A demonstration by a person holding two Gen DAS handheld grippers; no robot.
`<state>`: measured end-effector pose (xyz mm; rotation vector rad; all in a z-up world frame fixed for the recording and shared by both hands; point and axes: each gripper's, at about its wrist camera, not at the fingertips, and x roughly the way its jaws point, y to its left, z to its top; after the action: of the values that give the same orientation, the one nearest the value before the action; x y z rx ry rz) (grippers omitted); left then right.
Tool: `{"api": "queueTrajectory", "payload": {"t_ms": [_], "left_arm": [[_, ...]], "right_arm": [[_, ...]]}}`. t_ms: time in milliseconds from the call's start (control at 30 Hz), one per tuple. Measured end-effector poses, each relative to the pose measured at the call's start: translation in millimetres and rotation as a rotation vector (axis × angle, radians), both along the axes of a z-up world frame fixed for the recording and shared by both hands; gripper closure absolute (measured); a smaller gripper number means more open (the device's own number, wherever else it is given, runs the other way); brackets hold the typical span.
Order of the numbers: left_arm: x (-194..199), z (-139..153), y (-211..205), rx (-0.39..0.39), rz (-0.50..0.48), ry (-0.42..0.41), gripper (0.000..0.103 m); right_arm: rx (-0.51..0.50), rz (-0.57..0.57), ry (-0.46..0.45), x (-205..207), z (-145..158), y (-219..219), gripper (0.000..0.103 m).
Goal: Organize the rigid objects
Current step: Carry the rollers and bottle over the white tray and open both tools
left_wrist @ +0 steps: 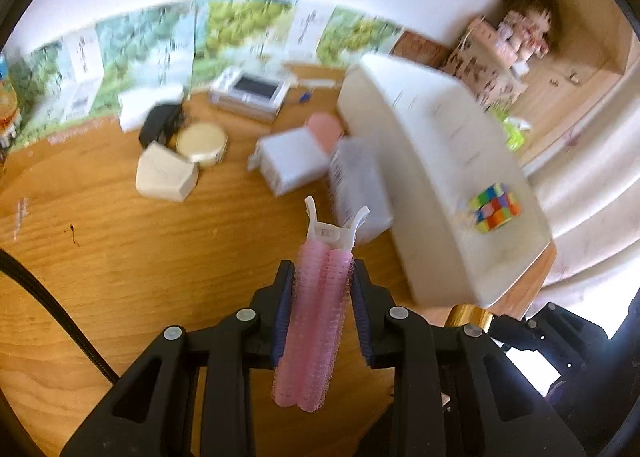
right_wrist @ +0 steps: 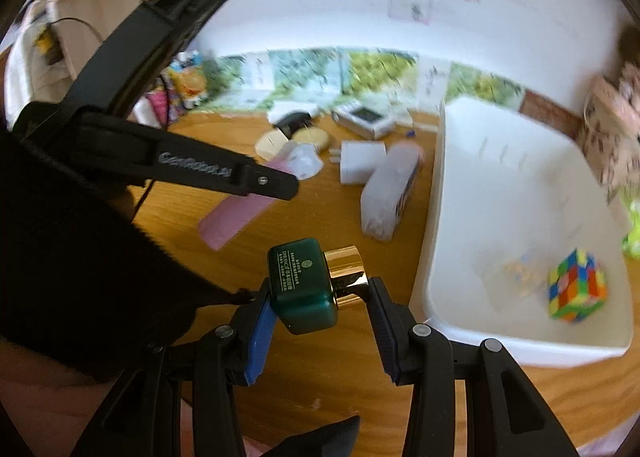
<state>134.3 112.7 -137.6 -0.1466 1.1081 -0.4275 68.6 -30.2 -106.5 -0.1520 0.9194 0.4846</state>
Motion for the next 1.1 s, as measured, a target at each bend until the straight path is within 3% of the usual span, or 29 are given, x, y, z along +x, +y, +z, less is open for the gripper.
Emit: {"api": "queueTrajectory", "payload": {"t_ms": [233,567,1100], "left_arm": [[-4.0,39.4,-24.6,-0.035,0.011,-0.125,0.073],[-7.3,59.3,-63.3,-0.043,0.038,-0.227,0.073],[2.7,47.3,-136.9,-0.112,0.095,-0.233,0.073]], "right_arm": [[0.027,0.018,-0.099,-0.3,25.7,-28.1,0.058],[0.008,-0.024,-0.190,11.4,41.3,-75.1,0.058],[-0.056,0.047,-0.130,45.7,23.2,-148.1,0.058]]}}
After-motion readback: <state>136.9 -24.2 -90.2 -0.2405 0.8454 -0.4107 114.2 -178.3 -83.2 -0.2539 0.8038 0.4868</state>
